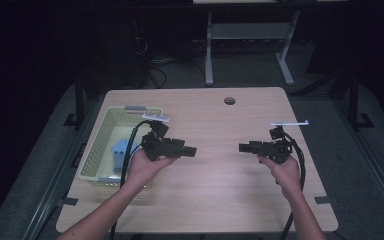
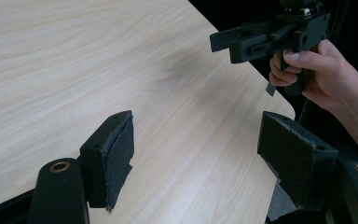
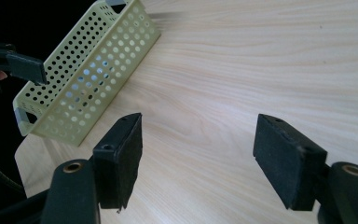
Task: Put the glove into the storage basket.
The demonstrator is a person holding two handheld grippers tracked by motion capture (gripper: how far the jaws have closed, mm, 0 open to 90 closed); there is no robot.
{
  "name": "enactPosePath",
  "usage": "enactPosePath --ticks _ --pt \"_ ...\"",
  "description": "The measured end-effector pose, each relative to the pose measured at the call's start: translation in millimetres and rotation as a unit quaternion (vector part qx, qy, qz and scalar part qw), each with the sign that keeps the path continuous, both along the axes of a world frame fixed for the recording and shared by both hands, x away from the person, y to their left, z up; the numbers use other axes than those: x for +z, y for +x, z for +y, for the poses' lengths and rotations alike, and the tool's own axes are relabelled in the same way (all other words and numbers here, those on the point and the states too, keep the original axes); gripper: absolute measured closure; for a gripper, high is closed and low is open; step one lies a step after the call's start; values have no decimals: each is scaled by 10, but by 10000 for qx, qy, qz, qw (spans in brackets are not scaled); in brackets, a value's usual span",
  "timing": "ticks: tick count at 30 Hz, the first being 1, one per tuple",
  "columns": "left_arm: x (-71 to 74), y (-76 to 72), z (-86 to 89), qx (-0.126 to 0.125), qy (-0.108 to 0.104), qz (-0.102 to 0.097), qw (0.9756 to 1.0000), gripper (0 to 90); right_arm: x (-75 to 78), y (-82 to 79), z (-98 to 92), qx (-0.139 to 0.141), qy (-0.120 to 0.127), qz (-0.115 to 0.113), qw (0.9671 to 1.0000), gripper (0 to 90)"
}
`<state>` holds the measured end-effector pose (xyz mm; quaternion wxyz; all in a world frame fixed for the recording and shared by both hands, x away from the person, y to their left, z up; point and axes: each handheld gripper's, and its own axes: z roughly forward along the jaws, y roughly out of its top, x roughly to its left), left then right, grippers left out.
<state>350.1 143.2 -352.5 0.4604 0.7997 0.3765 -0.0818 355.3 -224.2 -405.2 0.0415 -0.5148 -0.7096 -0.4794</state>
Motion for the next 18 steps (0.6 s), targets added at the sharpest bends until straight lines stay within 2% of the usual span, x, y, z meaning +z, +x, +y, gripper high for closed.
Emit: enactPosePath --ticks 15,18 --pt "-220 -26 -223 -201 -69 184 9996 253 -170 -144 -250 -108 -39 175 9998 328" --pt "-251 -53 -258 -215 -66 151 9996 253 -203 -164 -286 -139 -62 192 9997 328"
